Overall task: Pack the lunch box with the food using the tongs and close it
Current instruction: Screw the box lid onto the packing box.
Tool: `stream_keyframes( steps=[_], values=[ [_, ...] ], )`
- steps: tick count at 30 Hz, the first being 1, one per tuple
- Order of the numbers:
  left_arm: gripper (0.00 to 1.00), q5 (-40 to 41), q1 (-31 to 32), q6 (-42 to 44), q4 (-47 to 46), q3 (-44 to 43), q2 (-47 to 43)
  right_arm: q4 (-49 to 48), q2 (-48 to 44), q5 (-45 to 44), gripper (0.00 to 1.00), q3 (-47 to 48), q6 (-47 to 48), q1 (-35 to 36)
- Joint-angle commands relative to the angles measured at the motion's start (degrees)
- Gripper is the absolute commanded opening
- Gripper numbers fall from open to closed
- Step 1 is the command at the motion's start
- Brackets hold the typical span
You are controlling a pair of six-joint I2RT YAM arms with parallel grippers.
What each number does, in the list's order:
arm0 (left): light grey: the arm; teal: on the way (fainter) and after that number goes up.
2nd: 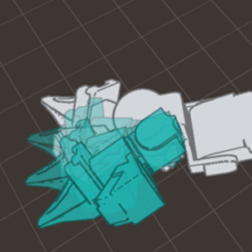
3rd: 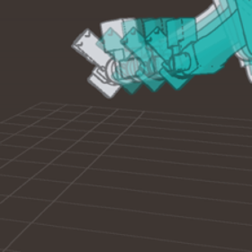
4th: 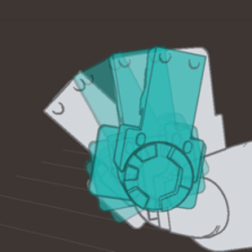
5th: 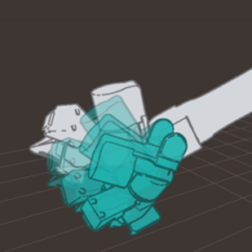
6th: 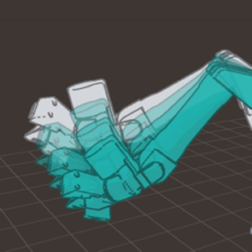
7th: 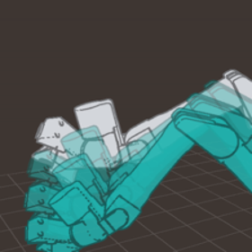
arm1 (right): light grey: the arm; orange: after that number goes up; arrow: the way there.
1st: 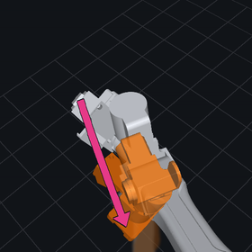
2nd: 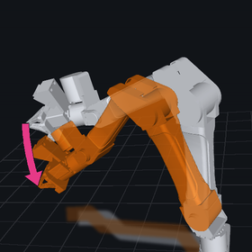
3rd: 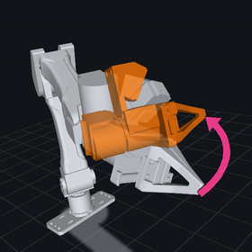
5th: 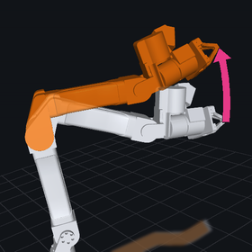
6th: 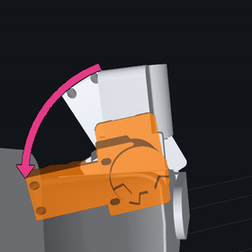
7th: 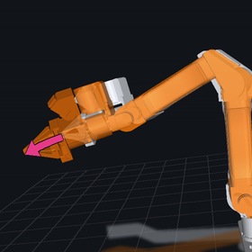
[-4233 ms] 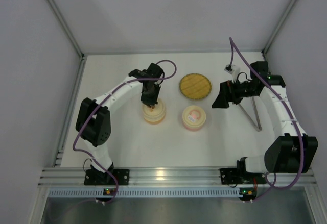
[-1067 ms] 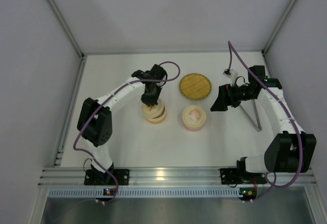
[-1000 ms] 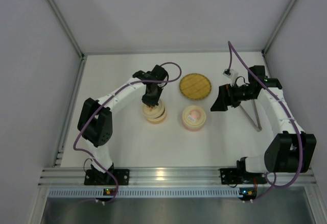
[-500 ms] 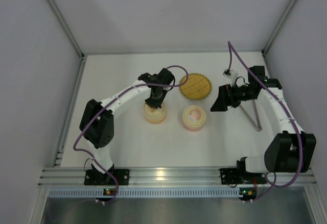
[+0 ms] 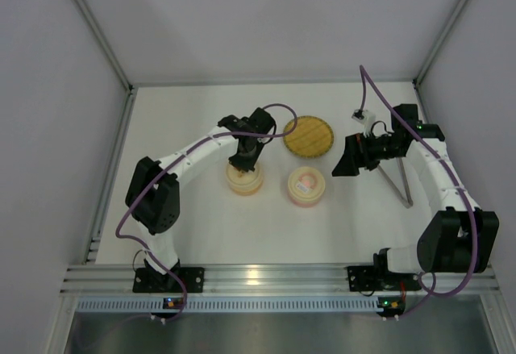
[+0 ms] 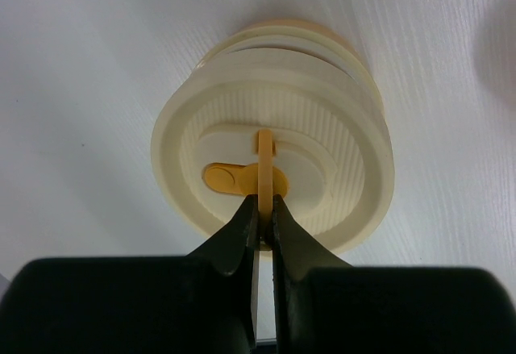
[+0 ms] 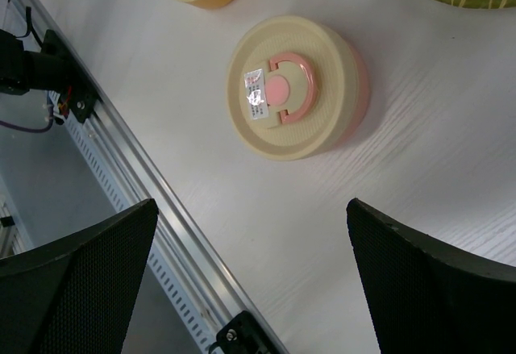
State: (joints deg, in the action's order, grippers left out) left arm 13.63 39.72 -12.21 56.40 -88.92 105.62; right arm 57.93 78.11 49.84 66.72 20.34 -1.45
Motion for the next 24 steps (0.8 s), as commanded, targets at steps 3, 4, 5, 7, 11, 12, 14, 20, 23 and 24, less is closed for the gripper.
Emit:
stream_keyframes(
  steps=[3, 4, 5, 7, 11, 12, 14, 20, 23, 24],
  values=[
    [0.0, -0.44, -0.17, 0.52, -0.15, -1.34, 0.37, -2.56, -0.15, 2.1, 0.99, 0.25, 0.67, -1.18],
    [0.0, -0.62, -0.17, 0.69, -0.33, -1.16, 0.29, -2.56, -0.15, 2.19, 0.99, 0.25, 0.67, -1.18],
    [0.0, -0.71, -0.17, 0.69, -0.5, -1.08, 0.37, -2.56, -0.15, 2.1, 0.99, 0.17, 0.75, -1.18],
    [0.0, -0.62, -0.17, 0.61, -0.42, -1.25, 0.9, -2.56, -0.15, 2.01, 0.99, 0.17, 0.76, -1.18],
    [0.0, -0.27, -0.17, 0.6, -0.5, -1.34, 1.78, -2.47, -0.15, 2.19, 0.99, 0.17, 0.84, -1.18],
    [0.0, -0.18, -0.17, 0.69, -0.76, -1.51, 1.95, -2.47, -0.15, 2.1, 0.99, 0.17, 1.02, -1.18],
    [0.0, 0.08, -0.17, 0.69, -0.85, -1.87, 2.39, -2.47, -0.15, 2.1, 0.99, -0.09, 1.02, -1.18],
    [0.0, -0.35, -0.17, 0.87, -0.94, -3.18, 3.18, -2.74, -0.15, 2.36, 0.99, -0.54, 1.02, -1.18],
    [0.0, -0.71, -0.17, 0.78, -1.12, -2.92, 3.54, -2.65, -0.15, 2.27, 0.99, -0.62, 1.28, -1.18],
    [0.0, -0.71, -0.17, 0.78, -1.21, -2.83, 3.71, -2.56, -0.15, 2.19, 0.99, -0.71, 1.37, -1.18]
  ],
)
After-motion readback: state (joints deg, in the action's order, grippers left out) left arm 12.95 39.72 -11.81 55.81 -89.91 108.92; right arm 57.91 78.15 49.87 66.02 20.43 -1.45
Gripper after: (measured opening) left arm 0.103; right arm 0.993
